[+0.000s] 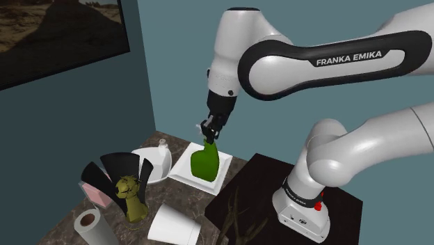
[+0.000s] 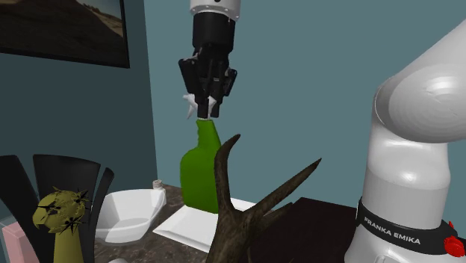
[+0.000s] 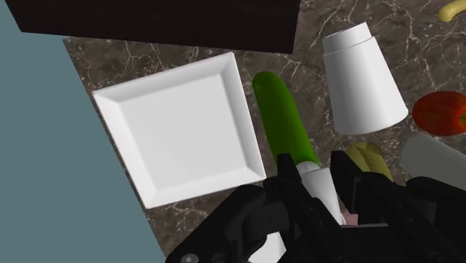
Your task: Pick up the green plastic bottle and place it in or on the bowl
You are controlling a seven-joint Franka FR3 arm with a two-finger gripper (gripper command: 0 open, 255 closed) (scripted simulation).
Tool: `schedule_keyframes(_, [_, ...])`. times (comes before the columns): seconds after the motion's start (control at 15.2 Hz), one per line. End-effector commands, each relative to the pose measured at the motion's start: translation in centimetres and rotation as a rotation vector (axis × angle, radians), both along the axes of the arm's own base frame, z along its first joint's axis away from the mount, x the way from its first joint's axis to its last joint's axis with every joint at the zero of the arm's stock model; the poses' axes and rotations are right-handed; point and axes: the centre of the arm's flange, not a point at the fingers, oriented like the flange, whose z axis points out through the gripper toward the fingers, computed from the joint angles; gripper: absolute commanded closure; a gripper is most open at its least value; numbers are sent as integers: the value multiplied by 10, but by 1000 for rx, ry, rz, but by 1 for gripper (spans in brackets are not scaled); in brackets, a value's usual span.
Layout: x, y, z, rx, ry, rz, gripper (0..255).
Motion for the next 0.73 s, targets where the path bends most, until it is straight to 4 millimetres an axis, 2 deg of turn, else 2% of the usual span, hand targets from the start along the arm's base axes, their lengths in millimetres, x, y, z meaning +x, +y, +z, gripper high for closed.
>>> schedule_keyframes(0.0, [18, 5, 8, 0, 0, 0, 255])
schedule_keyframes(0.66, [138, 42, 49, 0, 0, 0, 255])
